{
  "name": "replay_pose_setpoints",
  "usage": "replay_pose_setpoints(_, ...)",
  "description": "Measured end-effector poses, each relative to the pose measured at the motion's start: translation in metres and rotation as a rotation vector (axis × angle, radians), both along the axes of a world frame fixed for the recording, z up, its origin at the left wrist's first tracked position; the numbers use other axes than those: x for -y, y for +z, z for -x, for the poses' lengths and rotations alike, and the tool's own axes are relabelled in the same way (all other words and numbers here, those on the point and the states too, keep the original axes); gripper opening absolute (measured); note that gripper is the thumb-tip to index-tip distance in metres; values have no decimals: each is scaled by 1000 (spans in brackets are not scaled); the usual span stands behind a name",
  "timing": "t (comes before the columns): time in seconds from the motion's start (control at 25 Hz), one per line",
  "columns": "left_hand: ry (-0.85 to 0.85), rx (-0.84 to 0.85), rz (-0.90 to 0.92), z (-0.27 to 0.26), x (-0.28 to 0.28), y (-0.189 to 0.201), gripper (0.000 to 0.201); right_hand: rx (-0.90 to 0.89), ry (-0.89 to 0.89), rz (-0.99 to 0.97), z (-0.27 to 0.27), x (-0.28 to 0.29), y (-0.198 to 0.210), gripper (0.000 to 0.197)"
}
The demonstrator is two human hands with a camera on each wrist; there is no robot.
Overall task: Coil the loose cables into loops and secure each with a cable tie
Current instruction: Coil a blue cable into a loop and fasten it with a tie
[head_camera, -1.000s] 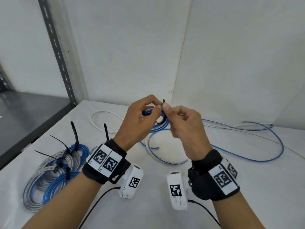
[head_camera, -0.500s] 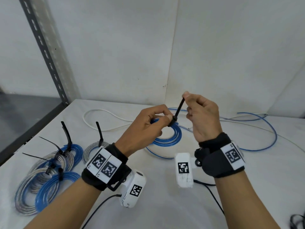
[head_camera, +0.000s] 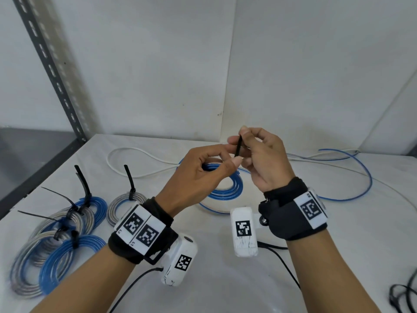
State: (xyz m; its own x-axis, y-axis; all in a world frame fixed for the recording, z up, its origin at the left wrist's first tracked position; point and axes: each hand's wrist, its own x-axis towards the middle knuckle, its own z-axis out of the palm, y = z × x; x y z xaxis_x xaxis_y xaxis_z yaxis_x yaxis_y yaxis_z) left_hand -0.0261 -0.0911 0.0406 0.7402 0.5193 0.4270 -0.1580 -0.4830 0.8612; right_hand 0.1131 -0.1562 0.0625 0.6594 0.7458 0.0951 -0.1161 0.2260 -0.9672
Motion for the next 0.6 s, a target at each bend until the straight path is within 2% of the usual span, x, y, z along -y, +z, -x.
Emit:
replay_pose_setpoints(0.16,-22,-9,-20,-3,5,-6,29,-143,11,-61,-2,1,-1,11)
replay_pose_setpoints(0.4,-8,-32,-42,-5,4,-10,27,-127,-20,-84,-4,1,0,11)
replay_pose_setpoints(0.6,29,37,97,-7,-1,-8,24,-152,115,-67,0,0,3,15)
